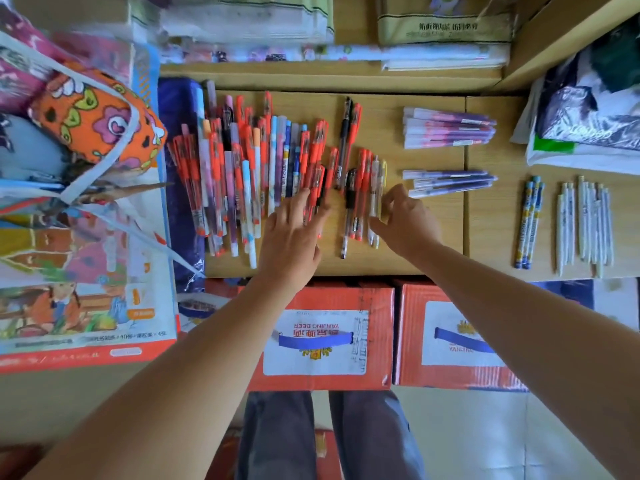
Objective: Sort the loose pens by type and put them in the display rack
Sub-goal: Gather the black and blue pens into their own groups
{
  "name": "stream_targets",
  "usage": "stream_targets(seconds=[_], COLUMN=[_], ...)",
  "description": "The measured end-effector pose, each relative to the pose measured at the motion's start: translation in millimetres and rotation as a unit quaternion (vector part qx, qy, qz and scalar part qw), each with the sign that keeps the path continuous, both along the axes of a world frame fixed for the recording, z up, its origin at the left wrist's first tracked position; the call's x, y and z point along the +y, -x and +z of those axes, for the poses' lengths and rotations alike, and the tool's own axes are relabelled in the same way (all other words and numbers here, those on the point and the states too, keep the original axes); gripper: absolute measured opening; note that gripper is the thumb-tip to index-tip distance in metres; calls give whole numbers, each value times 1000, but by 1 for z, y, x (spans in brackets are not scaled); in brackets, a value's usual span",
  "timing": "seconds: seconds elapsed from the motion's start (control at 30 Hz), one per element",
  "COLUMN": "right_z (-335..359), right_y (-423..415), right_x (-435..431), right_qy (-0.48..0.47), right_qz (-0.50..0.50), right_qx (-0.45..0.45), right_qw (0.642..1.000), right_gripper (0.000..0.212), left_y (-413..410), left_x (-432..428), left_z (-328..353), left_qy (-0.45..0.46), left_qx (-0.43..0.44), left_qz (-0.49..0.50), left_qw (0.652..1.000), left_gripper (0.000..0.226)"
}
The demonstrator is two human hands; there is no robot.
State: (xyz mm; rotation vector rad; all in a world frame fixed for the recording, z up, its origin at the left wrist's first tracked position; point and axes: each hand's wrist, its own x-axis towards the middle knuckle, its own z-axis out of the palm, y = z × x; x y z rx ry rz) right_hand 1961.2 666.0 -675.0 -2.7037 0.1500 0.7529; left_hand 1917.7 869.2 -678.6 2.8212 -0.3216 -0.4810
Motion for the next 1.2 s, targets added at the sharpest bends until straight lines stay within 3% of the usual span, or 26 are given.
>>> stream_targets(seconds=[0.1, 0.23, 0.4, 0.47, 0.57, 0.7, 0.9, 1.2], right_z=[4, 7, 4, 3, 1, 5, 6, -9], right_y=[-1, -3, 5, 4, -1, -23, -66, -90], right_x=[-1, 18, 47, 49, 49, 41, 40, 61], right_qy=[-1, -47, 74, 86, 28, -95, -169, -47], right_qz=[-21, 13, 87, 65, -18, -142, -148, -51], right_qx=[-31, -87, -7, 17, 52, 0, -72, -109], right_qw=[999, 995, 993, 994, 998, 985, 972, 992], right_gripper=[41, 23, 41, 36, 27, 23, 22, 29], left_y=[-2, -6, -10, -14, -22, -38, -69, -72], left_x=[0, 3, 9, 11, 12, 10, 8, 14], left_z=[1, 3, 7, 7, 8, 10, 10, -3], left_qy=[24, 34, 37, 40, 53, 82, 40, 31], left_qx=[-10, -13, -7, -8, -4, 0, -4, -8], left_qz=[13, 22, 22, 17, 20, 40, 58, 48], left_qw=[1000, 999, 999, 999, 998, 996, 998, 998], left_gripper=[59, 51, 49, 48, 42, 36, 55, 58])
